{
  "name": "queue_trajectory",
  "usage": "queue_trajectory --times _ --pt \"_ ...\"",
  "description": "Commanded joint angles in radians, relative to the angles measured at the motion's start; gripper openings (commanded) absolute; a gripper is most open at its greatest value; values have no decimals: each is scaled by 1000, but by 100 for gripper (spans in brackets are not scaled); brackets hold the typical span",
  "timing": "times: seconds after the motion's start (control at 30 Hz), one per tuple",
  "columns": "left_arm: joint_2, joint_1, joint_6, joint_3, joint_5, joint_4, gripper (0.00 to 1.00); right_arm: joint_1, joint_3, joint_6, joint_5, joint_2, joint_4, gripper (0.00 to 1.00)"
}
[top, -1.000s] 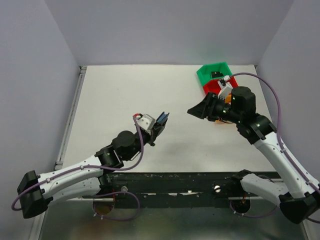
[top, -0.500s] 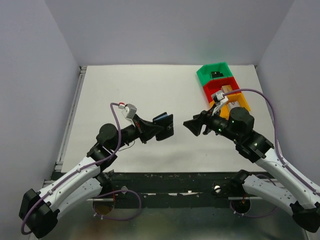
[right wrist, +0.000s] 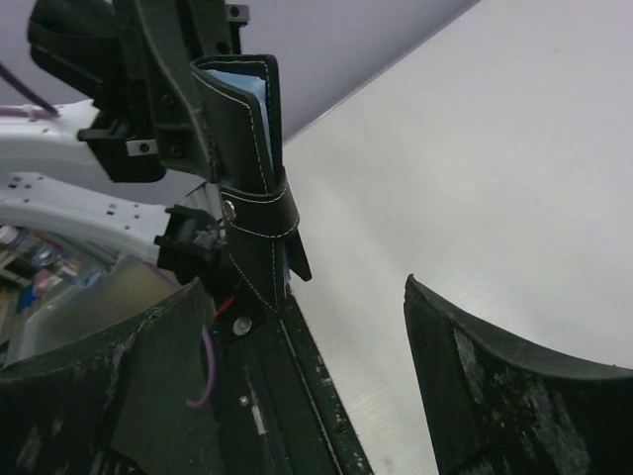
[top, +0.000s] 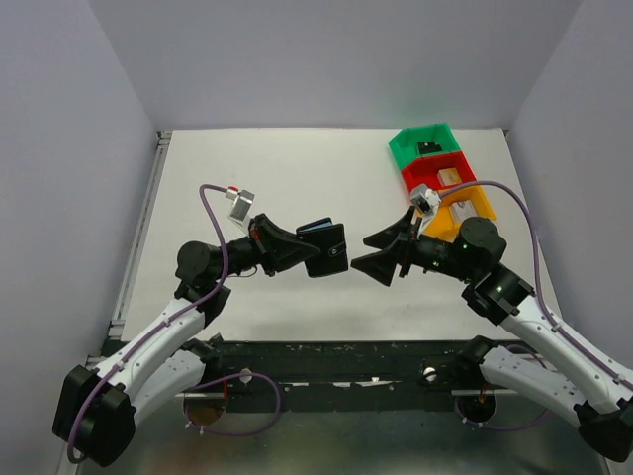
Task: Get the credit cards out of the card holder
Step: Pick up the card holder from the center of the board, then open the card holder.
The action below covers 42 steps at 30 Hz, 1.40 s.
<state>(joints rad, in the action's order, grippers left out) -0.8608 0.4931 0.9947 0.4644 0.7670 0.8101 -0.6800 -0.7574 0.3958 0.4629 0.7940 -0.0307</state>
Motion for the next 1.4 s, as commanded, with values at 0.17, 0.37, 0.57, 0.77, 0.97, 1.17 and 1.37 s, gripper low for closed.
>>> queue_trajectory --times 0.17,0.37,0.57,0.77,0.97,1.17,1.37 --pt "-70 -11 182 39 101 300 6 -4 17 155 287 114 271 86" --pt "-73 -11 206 40 95 337 8 -4 -6 195 347 177 322 78" --pt "-87 -10 208 49 109 328 22 -6 -16 250 398 209 394 55" --pt "-96 -10 183 49 126 288 39 -6 -10 348 436 240 500 32" --pt "-44 -11 98 48 114 187 65 -6 -11 385 442 238 511 15" --pt "-1 -10 21 56 89 72 65 -6 -48 362 433 237 407 1" --pt "28 -10 -16 53 55 15 62 -4 -66 313 422 231 318 0"
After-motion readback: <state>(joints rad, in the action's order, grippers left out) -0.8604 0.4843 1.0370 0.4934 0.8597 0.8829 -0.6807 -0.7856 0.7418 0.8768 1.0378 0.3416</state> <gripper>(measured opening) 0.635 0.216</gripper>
